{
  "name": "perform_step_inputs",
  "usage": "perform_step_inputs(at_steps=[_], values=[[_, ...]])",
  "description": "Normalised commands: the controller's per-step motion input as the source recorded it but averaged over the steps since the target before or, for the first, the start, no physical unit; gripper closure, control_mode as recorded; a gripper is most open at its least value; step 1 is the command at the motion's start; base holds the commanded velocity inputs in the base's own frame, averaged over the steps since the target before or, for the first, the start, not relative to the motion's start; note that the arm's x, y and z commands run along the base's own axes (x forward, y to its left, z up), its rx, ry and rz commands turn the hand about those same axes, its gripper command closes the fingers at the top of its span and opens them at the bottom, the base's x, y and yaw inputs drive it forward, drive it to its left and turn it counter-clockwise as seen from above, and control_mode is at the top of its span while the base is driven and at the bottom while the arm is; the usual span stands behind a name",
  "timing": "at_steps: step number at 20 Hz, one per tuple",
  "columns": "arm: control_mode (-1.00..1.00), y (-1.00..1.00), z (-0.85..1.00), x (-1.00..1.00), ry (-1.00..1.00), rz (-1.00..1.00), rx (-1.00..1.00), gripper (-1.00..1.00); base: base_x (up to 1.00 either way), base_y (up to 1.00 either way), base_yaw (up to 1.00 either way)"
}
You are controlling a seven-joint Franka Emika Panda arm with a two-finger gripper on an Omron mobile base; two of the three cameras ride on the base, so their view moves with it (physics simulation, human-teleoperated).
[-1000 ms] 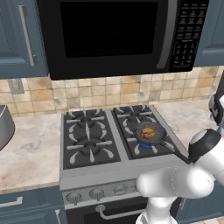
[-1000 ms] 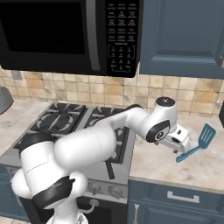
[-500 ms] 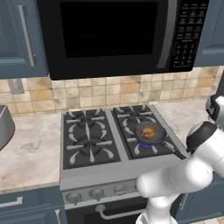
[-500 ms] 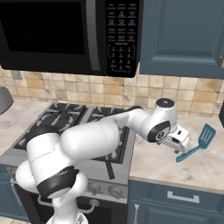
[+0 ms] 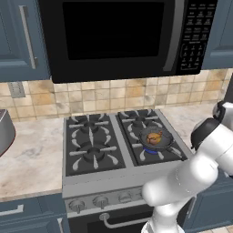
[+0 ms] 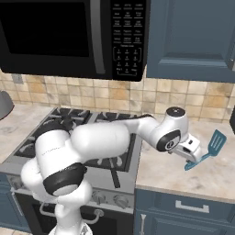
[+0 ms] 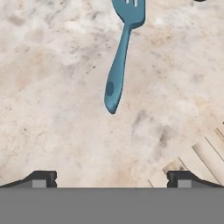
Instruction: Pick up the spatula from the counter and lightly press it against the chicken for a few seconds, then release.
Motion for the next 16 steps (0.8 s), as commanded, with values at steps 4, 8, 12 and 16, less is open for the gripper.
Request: perform_step_inputs(at_steps=[4, 8, 12, 16], values=[[-1.0, -0.25, -0.03, 0.0, 0.0, -0.01, 0.0, -1.0, 0.0, 0.0, 0.0], [-1.0, -0.15, -0.06, 0.07, 0.0, 0.0, 0.0, -1.0, 0.0, 0.0, 0.0], [-1.0, -0.08, -0.1, 0.16, 0.0, 0.0, 0.0, -1.0, 0.0, 0.0, 0.0], [-1.0, -0.08, -0.1, 0.08, -0.01, 0.0, 0.0, -1.0, 0.0, 0.0, 0.0]])
